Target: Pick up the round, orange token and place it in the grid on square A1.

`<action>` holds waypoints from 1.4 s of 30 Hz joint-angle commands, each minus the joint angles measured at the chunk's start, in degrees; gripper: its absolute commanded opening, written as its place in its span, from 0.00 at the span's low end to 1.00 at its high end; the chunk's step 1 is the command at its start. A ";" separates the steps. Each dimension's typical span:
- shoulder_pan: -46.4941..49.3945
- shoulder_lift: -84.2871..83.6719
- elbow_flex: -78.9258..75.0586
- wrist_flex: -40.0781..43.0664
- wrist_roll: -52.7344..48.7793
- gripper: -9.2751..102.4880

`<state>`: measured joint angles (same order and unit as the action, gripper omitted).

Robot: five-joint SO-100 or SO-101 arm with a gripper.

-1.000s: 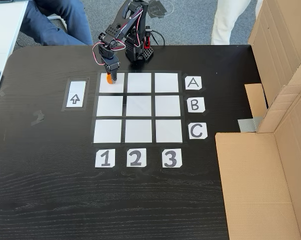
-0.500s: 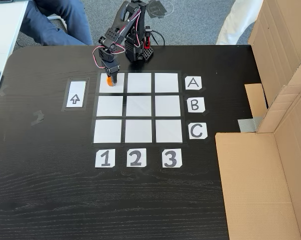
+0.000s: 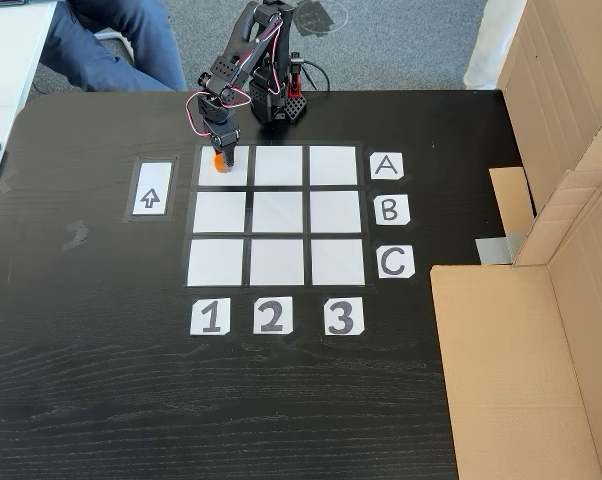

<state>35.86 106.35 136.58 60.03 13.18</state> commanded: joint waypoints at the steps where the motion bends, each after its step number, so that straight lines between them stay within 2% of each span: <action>1: 0.44 0.53 1.14 0.00 0.26 0.20; 10: 0.44 1.14 0.88 -0.09 -0.09 0.33; 18: 0.88 2.02 -0.53 0.53 -0.09 0.38; 31: 1.85 5.27 -6.33 5.89 0.26 0.41; 37: 5.98 9.67 -17.58 14.68 -0.09 0.41; 42: 11.60 16.08 -21.88 16.61 -0.09 0.40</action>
<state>44.38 119.00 117.69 75.94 13.10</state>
